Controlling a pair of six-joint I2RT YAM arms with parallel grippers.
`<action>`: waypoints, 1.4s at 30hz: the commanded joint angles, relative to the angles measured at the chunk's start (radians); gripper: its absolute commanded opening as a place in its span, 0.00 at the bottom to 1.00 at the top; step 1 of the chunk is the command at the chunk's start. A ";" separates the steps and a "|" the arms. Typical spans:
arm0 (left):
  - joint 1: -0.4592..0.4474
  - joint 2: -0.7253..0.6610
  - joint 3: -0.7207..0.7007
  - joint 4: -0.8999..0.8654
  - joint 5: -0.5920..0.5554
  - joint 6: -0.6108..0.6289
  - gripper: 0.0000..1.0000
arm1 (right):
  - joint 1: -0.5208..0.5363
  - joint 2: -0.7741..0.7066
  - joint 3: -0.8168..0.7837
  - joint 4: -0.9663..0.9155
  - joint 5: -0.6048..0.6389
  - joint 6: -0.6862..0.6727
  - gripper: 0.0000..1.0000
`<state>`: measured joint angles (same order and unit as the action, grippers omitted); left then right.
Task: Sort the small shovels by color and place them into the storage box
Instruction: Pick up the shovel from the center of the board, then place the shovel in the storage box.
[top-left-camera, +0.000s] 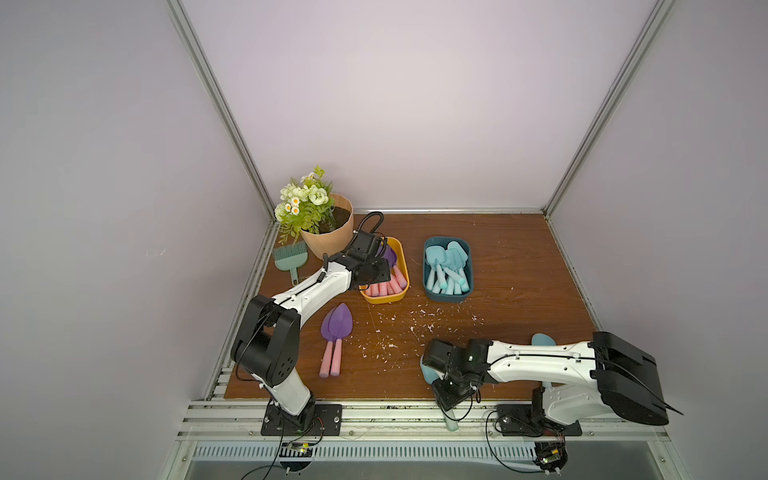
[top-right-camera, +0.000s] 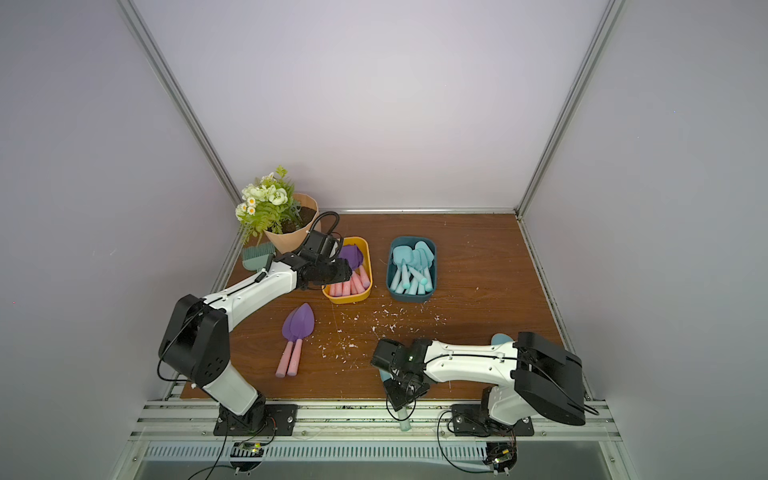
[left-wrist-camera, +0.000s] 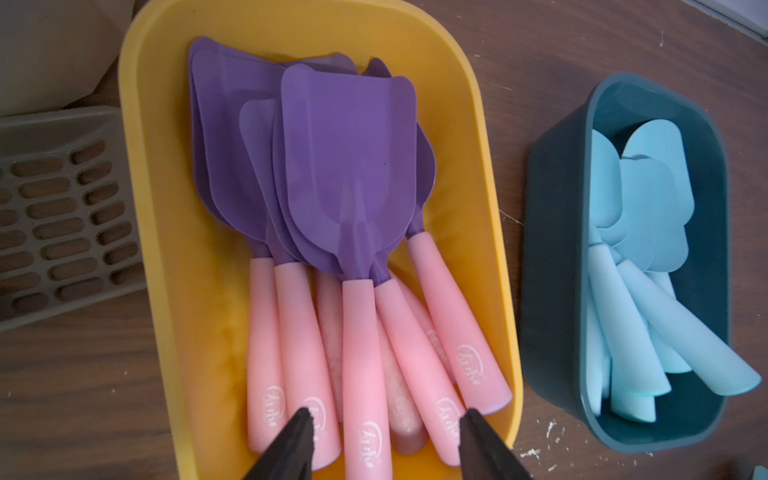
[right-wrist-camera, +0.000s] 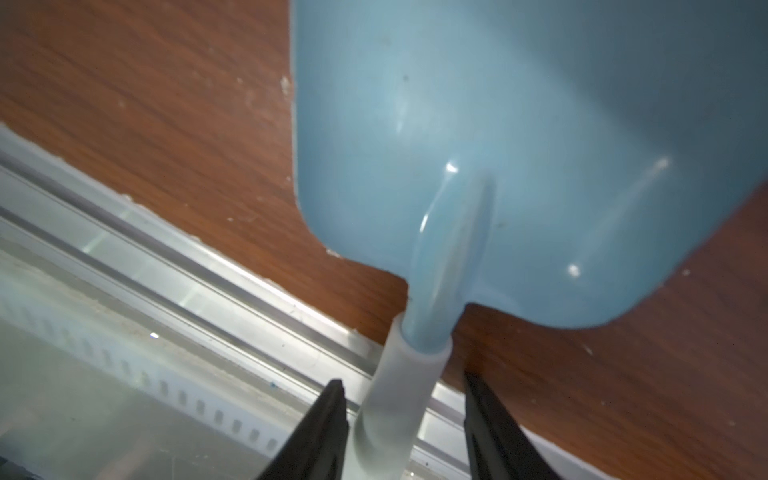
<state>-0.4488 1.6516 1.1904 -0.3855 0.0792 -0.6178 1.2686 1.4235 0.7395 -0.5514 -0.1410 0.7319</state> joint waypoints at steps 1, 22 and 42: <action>0.010 -0.028 -0.008 -0.013 -0.027 -0.012 0.59 | 0.008 0.045 -0.024 0.052 -0.009 0.015 0.46; 0.010 -0.252 -0.201 -0.093 -0.116 -0.023 0.61 | -0.428 0.093 0.565 -0.129 0.133 -0.360 0.13; -0.042 -0.419 -0.463 -0.220 -0.089 -0.067 0.62 | -0.757 0.599 1.014 -0.106 0.140 -0.367 0.15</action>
<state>-0.4793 1.2469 0.7467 -0.5442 -0.0051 -0.6849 0.5186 2.0537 1.7241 -0.6628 0.0246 0.3523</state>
